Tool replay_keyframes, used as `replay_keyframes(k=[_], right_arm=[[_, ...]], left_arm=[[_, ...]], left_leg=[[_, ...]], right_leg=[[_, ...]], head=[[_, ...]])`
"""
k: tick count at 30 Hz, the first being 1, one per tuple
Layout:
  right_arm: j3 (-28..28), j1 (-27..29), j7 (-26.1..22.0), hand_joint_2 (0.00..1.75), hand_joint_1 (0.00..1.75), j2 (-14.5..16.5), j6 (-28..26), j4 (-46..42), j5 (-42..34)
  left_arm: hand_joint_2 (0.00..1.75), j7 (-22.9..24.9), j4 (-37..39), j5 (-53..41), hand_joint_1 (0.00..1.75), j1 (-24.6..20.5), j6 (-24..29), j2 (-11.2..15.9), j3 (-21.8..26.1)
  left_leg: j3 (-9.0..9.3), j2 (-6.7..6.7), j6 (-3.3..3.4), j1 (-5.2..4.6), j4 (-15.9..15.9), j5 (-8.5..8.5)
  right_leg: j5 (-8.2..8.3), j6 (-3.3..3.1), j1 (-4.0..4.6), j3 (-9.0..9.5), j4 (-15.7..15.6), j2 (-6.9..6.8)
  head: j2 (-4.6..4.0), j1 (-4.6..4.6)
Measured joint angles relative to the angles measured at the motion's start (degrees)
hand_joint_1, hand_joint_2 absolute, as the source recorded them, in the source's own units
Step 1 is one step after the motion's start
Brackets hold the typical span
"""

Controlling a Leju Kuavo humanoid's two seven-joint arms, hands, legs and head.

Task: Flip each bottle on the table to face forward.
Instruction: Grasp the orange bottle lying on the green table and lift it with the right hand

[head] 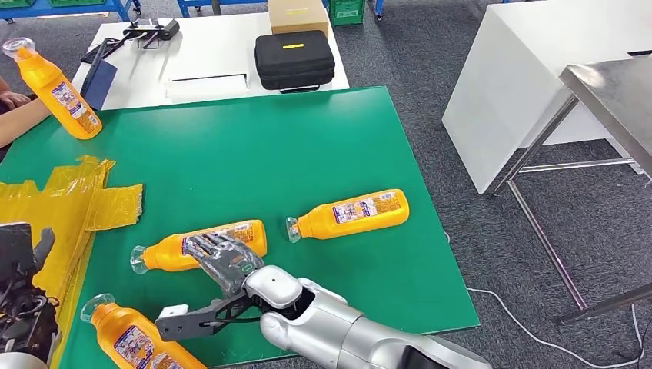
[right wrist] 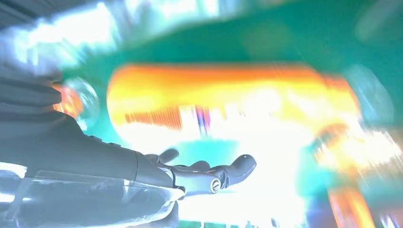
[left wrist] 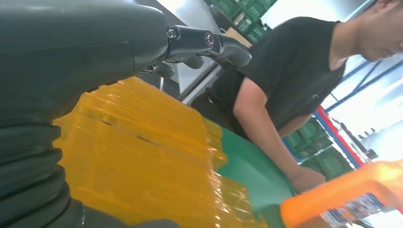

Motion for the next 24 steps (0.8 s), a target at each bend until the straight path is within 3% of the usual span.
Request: replay_keyframes(k=[5,11,12,15,16,24], right_arm=[[-10.47,4.80,-3.76,1.75,0.00,-3.81,-1.01,-13.04,2.84],[-15.70,7.96,-7.45,1.75,0.00,-6.13,-1.25,-21.06,0.20],[-16.29,8.50,-8.85,1.31,0.00,-6.55,-1.02,-22.31,-1.45],[-18.30,9.97,-12.42,1.31,0.00,-8.49,-0.06,-26.77,-6.39],[-19.06,10.38,-12.88,1.75,0.00,-9.33,0.15,-28.25,-7.34],[-28.16,11.86,-11.78,1.75,0.00,-18.30,4.11,-31.29,-6.03]], left_arm=[[1.75,0.00,-1.29,-0.26,0.00,1.66,-0.46,0.30,1.62],[1.75,0.00,-2.02,-0.28,0.00,2.29,-0.75,0.40,2.38],[1.75,0.00,-2.10,-0.23,0.00,2.39,-0.85,0.48,2.39],[1.75,0.00,-2.40,0.46,0.00,2.88,-1.24,0.81,2.40],[1.75,0.00,-2.58,0.87,0.00,3.14,-1.33,0.93,2.39],[1.75,0.00,-4.94,5.55,0.00,5.96,-1.87,2.45,2.30]], left_leg=[[-0.04,-0.02,0.00,-0.01,0.00,-0.01],[-0.02,-0.02,0.01,-0.02,0.00,-0.01],[-0.02,-0.02,0.01,-0.01,0.00,-0.01],[-0.02,-0.02,0.01,-0.01,0.00,-0.01],[-0.02,-0.01,0.01,-0.01,0.00,-0.01],[-0.04,-0.02,0.02,-0.05,0.01,-0.02]], right_leg=[[-0.01,0.00,-0.01,-0.01,-0.02,-0.02],[0.00,0.00,-0.02,0.00,-0.02,-0.03],[0.00,0.00,-0.01,0.00,-0.02,-0.03],[0.00,0.00,-0.01,-0.01,-0.02,-0.02],[0.00,0.00,-0.01,-0.01,-0.02,-0.02],[0.00,0.01,-0.06,0.02,-0.04,-0.06]], head=[[0.00,0.01],[0.00,0.01],[0.00,0.02],[0.00,0.01],[0.00,0.01],[0.00,0.02]])
